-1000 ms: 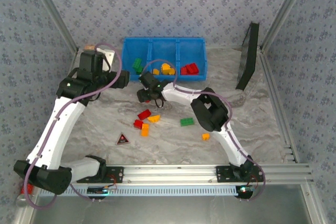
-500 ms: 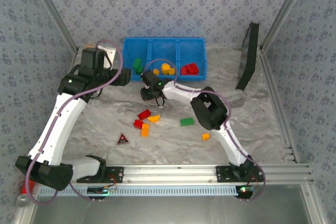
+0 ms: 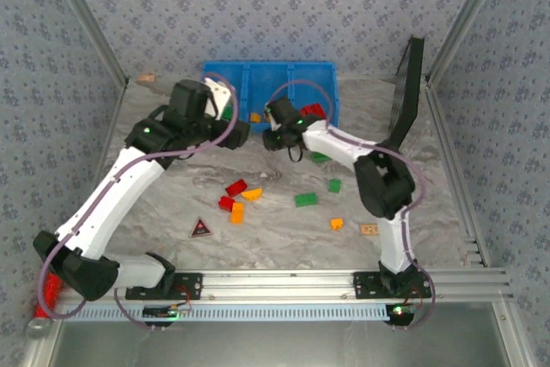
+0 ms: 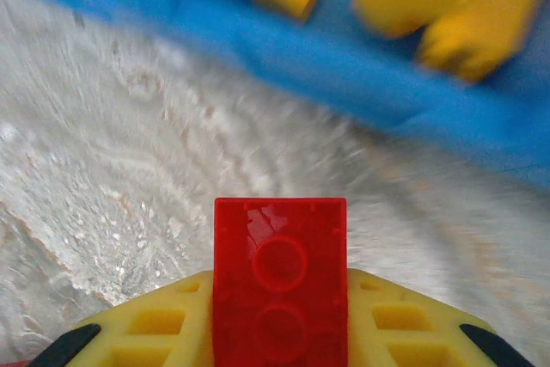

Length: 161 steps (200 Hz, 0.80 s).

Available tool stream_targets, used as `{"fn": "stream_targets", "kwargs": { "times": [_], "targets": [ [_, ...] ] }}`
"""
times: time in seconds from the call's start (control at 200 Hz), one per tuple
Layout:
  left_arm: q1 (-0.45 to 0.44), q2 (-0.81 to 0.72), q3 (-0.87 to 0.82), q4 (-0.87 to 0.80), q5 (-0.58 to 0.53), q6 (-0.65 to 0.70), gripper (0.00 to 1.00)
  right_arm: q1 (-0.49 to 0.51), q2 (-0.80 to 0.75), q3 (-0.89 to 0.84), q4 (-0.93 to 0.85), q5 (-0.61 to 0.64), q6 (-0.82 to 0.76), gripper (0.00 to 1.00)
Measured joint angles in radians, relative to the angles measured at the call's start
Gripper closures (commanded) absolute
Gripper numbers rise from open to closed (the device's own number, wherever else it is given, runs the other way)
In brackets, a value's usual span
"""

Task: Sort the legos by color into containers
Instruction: Place the lego in the container.

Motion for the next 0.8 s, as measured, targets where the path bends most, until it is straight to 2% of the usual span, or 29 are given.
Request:
{"fn": "stream_targets", "kwargs": {
  "times": [0.16, 0.32, 0.54, 0.804],
  "targets": [
    [-0.116, 0.064, -0.094, 0.078, 0.018, 0.076, 0.0, -0.05, -0.165, -0.001, -0.017, 0.002, -0.042, 0.73],
    [-0.262, 0.205, -0.154, 0.105, 0.024, 0.164, 0.0, -0.088, -0.234, -0.001, -0.028, 0.003, -0.089, 0.73],
    [-0.403, 0.383, -0.158, 0.164, 0.027, 0.232, 0.0, -0.179, -0.187, 0.044, -0.064, 0.015, -0.143, 0.73],
    [-0.446, 0.514, -0.157, 0.217, 0.029, 0.261, 0.0, -0.239, -0.007, 0.208, -0.08, 0.027, -0.178, 0.73]
  ]
}}
